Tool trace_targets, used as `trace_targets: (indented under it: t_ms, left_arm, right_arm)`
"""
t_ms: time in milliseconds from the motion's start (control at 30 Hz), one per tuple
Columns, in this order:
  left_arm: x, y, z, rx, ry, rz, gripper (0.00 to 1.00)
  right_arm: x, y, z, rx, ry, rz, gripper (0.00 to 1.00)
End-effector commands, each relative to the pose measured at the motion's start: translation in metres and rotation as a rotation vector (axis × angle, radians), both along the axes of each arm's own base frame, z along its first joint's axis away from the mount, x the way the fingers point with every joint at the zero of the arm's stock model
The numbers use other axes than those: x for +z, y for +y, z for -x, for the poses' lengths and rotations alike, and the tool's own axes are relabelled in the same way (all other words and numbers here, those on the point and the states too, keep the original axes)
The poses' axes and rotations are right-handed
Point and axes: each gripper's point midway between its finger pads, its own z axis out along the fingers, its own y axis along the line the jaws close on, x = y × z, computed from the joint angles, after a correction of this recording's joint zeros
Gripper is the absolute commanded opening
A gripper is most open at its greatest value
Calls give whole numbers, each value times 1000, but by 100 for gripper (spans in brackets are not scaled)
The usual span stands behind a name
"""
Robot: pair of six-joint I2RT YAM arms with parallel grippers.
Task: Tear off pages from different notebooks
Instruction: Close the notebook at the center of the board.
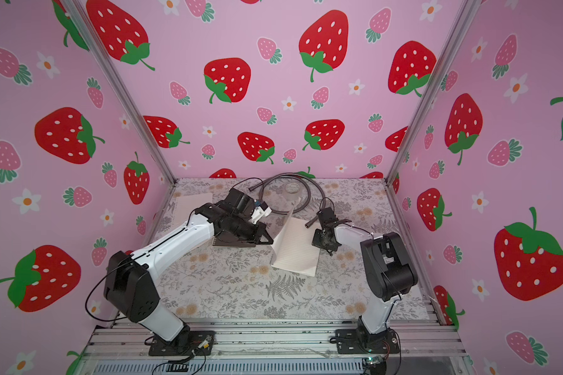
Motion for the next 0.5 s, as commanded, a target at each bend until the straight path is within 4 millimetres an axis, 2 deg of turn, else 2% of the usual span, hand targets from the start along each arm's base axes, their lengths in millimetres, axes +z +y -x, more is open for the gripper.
trace_targets:
  t_ms: [0,33,67,167,200,267,300,467]
  left_arm:
    - [-7,-17,19,-130,73,7,0]
    - [-11,-22,22,-153,98,6,3]
    - [-15,-25,24,-172,121,7,20]
    - [-26,-29,26,-190,179,2,33]
    - [-28,-29,25,-189,184,-2,40]
    - [-28,-28,25,-185,179,-4,64]
    - [-25,-28,26,-187,171,6,71]
    - [-7,-17,20,-144,126,49,74]
  right_arm:
    - [-10,-19,2,-76,42,5,1]
    - [-9,-22,-1,-90,35,-6,1]
    - [-9,-24,-3,-100,32,-13,1]
    - [-5,-28,-9,-110,16,-27,1]
    - [-5,-28,-11,-106,15,-34,1]
    - [-4,-29,-13,-97,16,-33,1]
    - [-4,-29,-13,-93,17,-34,1]
    - [-10,-21,-19,-79,21,-65,1]
